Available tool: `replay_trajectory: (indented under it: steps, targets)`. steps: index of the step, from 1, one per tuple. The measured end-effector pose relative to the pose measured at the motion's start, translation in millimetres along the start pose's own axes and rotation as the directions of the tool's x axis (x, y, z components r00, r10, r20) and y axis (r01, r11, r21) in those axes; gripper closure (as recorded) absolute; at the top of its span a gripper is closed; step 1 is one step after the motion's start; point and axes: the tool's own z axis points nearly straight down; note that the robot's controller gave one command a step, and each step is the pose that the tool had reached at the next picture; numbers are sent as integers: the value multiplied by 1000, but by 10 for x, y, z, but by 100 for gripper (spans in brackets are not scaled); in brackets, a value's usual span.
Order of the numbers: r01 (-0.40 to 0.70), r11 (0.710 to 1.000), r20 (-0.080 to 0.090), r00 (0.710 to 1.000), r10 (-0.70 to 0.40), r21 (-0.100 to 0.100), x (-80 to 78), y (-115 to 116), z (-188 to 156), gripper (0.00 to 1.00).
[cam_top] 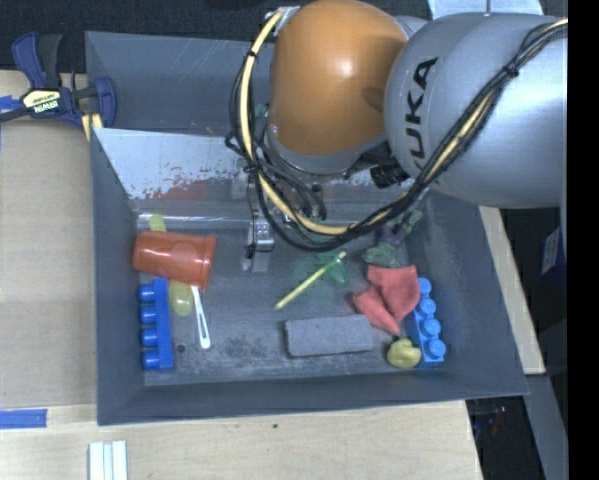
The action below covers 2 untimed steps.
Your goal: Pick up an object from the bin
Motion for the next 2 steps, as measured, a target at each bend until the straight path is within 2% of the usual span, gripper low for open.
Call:
replay_trajectory:
  steps: [1,2]
  targets:
    - [-2,1000,8,1000,2,-2,-16,-6,-45,0]
    - [187,982,11,982,-187,1,-114,230,193,0]
